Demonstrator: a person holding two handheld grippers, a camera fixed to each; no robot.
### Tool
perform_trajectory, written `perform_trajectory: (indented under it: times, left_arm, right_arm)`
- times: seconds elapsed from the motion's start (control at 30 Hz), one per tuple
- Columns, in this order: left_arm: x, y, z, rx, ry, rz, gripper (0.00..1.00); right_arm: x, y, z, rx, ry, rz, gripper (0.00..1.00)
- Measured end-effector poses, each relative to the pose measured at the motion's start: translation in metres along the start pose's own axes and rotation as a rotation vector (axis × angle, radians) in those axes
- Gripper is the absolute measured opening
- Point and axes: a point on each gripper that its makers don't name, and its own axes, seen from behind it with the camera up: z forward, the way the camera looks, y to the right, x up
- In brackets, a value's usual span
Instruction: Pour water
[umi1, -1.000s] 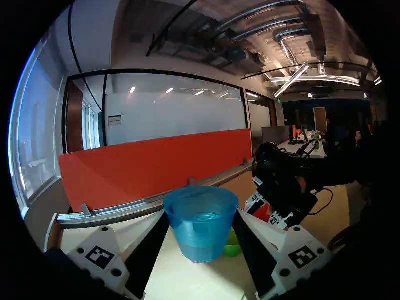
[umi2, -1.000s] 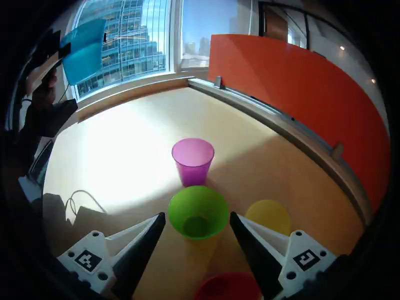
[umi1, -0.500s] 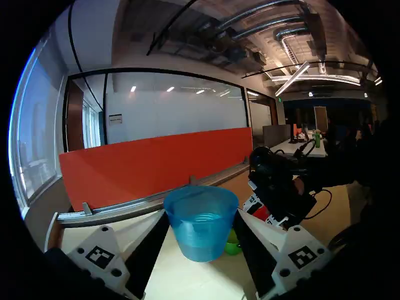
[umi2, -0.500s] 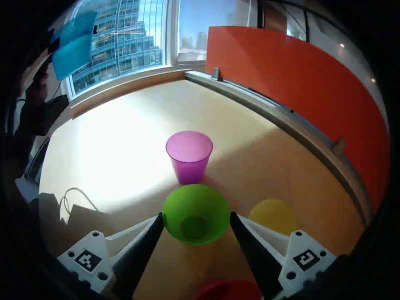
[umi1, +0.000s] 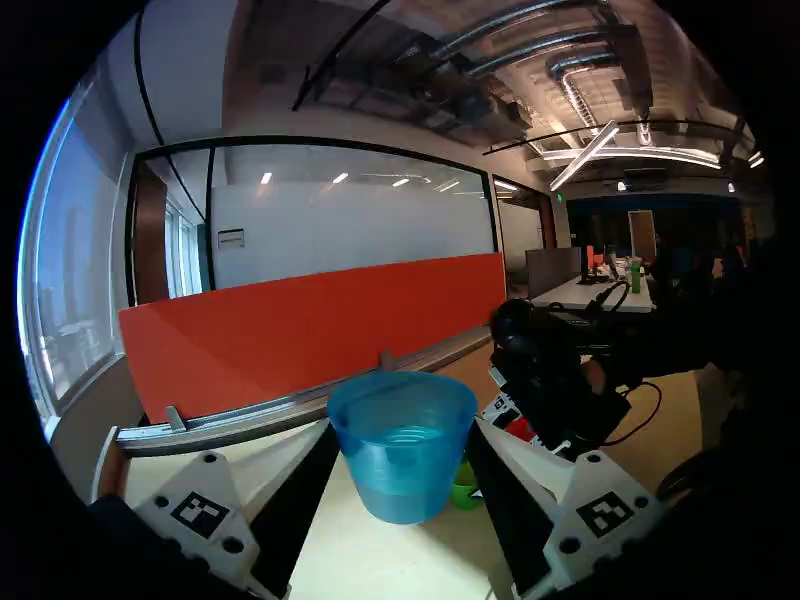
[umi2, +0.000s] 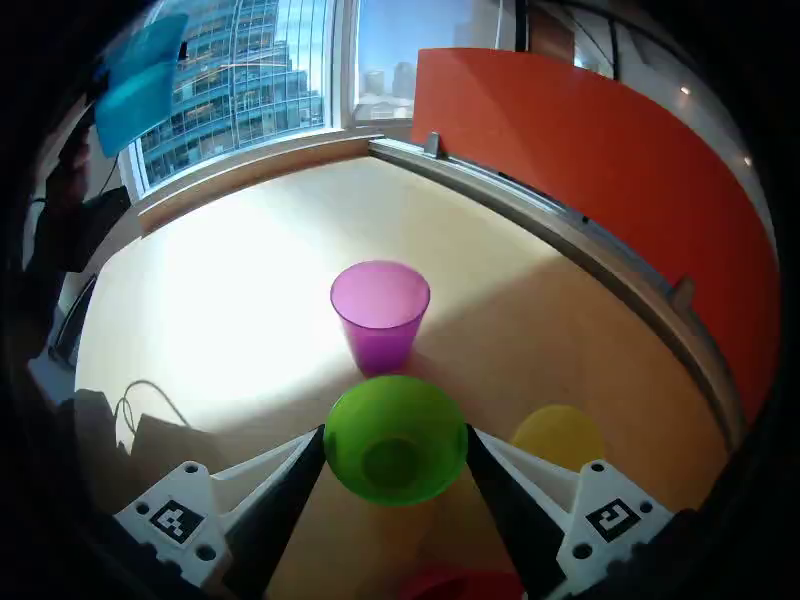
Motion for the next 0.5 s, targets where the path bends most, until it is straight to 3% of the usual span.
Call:
perform_trajectory:
  times: [0.2, 0.5]
  left_arm:
    - [-0.0017, 0.0013, 0.0006, -0.002, -0.005, 0.001, 0.84]
    - [-0.0055, 0.0005, 0.0009, -0.001, -0.015, 0.000, 0.84]
  right_arm:
    - [-0.0046, 0.0002, 0.0015, -0.012, -0.017, -0.007, 0.95]
    - [0.0009, -0.0019, -0.0006, -0.006, 0.020, 0.023, 0.93]
